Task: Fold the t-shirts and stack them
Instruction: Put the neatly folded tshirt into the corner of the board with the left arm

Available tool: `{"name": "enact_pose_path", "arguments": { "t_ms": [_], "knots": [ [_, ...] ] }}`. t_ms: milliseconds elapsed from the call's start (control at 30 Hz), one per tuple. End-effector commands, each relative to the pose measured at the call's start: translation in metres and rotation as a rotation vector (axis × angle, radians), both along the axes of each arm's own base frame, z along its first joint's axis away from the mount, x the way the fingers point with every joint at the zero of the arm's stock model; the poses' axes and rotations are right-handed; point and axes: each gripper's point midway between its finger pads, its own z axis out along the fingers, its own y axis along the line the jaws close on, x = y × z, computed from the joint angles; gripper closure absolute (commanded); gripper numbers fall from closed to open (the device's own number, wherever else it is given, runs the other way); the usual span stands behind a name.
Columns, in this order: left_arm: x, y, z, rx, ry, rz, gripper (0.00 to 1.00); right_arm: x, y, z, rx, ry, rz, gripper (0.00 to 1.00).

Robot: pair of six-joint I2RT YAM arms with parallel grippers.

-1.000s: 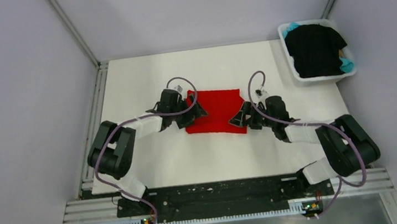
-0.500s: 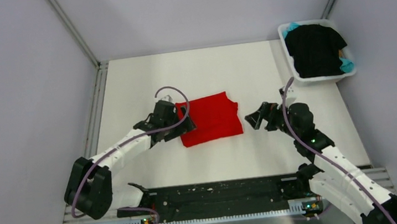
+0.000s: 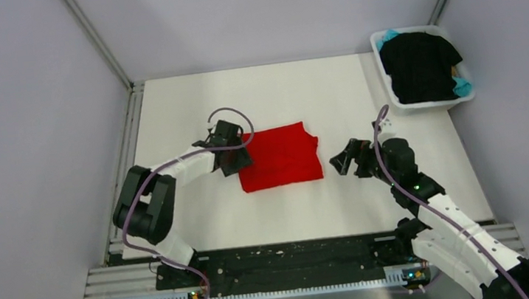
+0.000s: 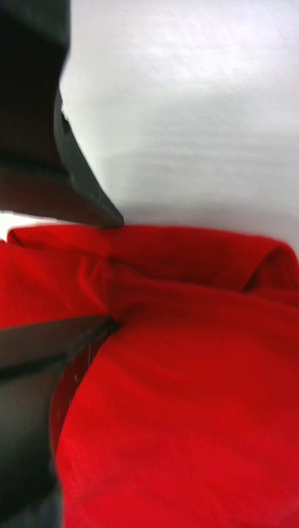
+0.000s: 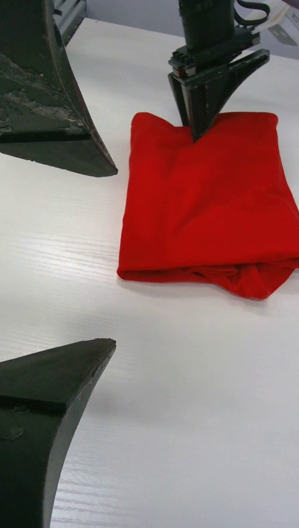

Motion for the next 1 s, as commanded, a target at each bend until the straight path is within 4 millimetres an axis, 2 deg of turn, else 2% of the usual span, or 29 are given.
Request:
{"name": "enact_pose_path", "arguments": {
  "t_ms": [0,100,167,200,333,433,567,700,967],
  "knots": [
    [0.009,-0.025,-0.023,-0.082,0.068,-0.047,0.51,0.006,-0.004,0.002,-0.026,-0.015,-0.019,0.01],
    [0.014,-0.033,-0.032,-0.093,0.098,-0.06,0.73,0.006,-0.008,0.0,-0.043,-0.01,-0.035,0.01],
    [0.021,-0.028,-0.035,-0.043,0.115,-0.041,0.98,0.007,-0.013,-0.004,-0.06,-0.001,-0.06,0.01],
    [0.027,-0.022,-0.035,0.002,0.113,-0.02,1.0,0.007,-0.015,-0.005,-0.066,0.001,-0.069,0.01],
    [0.061,0.011,-0.018,0.231,0.058,0.062,1.0,0.008,-0.017,-0.005,-0.078,0.005,-0.077,0.01],
    [0.088,0.034,0.002,0.392,-0.001,0.075,1.0,0.007,-0.018,-0.005,-0.088,0.005,-0.074,0.01],
    [0.128,0.058,0.029,0.479,-0.02,0.06,1.0,0.007,-0.017,-0.005,-0.09,0.007,-0.069,0.01],
    [0.161,0.102,0.048,0.556,-0.026,0.125,1.0,0.007,-0.014,-0.006,-0.081,-0.003,-0.053,0.01],
    [0.223,0.188,0.058,0.624,-0.077,0.147,1.0,0.006,-0.02,-0.008,-0.095,-0.009,-0.079,0.01]
  ]
}}
